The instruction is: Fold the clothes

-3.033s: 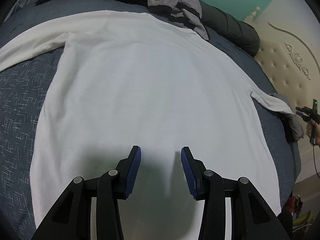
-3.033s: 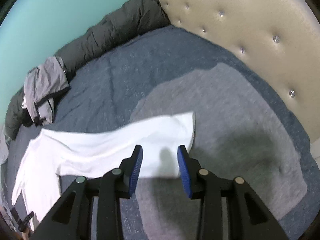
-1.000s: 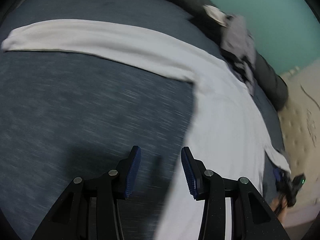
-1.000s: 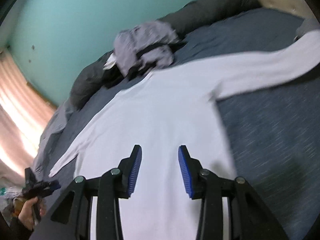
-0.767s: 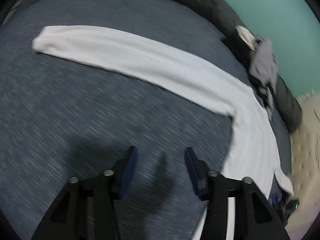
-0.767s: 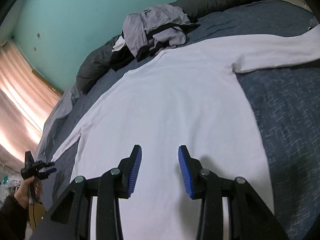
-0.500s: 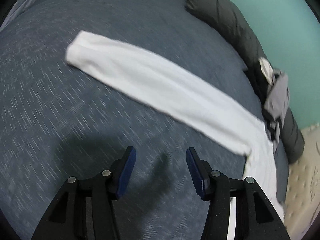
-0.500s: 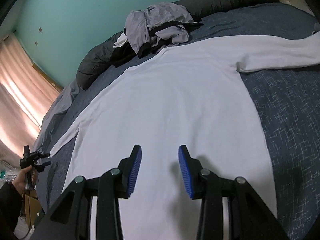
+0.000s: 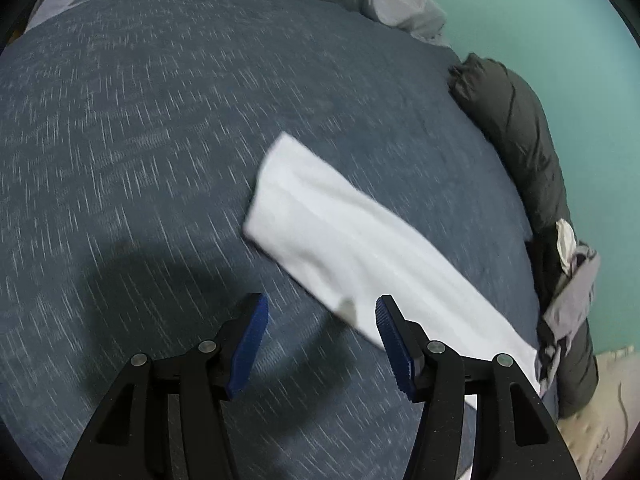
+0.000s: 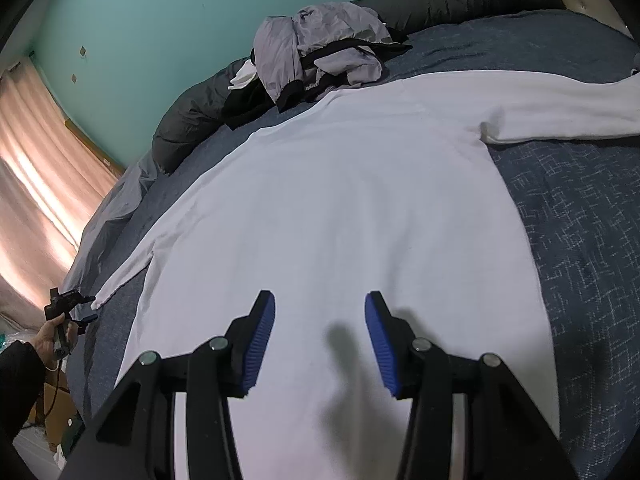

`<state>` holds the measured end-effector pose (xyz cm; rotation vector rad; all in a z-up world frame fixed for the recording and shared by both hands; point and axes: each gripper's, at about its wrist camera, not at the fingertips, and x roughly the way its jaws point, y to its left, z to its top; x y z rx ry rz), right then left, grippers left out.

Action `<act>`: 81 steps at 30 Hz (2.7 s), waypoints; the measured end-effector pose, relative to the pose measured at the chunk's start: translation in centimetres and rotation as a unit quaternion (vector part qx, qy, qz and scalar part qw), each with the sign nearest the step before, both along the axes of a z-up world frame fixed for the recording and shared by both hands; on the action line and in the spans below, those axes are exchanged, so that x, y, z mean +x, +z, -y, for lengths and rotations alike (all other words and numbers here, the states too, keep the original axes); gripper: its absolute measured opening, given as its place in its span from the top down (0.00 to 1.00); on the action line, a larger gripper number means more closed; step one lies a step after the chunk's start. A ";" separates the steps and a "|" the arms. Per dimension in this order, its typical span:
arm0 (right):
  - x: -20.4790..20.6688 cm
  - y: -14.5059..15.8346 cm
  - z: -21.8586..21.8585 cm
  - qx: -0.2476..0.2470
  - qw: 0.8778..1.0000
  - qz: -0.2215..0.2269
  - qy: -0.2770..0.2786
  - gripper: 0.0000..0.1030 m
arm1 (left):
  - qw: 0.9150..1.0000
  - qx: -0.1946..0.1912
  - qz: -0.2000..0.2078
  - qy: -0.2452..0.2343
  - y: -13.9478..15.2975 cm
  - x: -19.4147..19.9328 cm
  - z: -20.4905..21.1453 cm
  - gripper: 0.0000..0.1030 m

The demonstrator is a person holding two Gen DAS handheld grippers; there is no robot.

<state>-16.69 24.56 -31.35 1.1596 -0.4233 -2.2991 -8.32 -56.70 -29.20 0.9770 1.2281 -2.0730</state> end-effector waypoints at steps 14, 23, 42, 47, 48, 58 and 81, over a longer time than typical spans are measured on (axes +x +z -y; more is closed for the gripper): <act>0.1 -0.2 1.0 0.008 1.000 -0.002 0.010 0.54 | 1.000 -0.014 -0.010 0.010 -0.2 -0.6 2.9 0.73; 0.1 -0.2 0.5 0.000 1.000 -0.003 0.008 0.54 | 0.996 -0.065 -0.038 -0.053 4.4 -2.7 0.3 0.91; -0.2 0.4 -1.9 -0.052 0.999 0.002 0.002 0.53 | 0.939 -0.124 -0.144 -0.285 23.5 -15.4 -21.3 0.91; -0.7 0.8 -3.2 -0.053 0.999 0.009 0.006 0.50 | 0.921 -0.136 -0.151 -0.333 26.8 -17.5 -28.6 0.92; -0.7 0.8 -3.5 -0.056 0.998 0.010 0.007 0.49 | 0.917 -0.137 -0.151 -0.343 27.3 -17.9 -30.1 0.92; -0.4 1.9 -7.7 -0.054 0.998 0.009 -0.030 0.49 | 0.869 -0.117 -0.160 -0.454 28.3 -19.8 -46.1 0.92; 1.4 2.0 -11.3 -0.047 0.997 0.019 -0.064 0.48 | 0.821 -0.084 -0.051 -0.563 8.2 -15.6 -63.9 0.92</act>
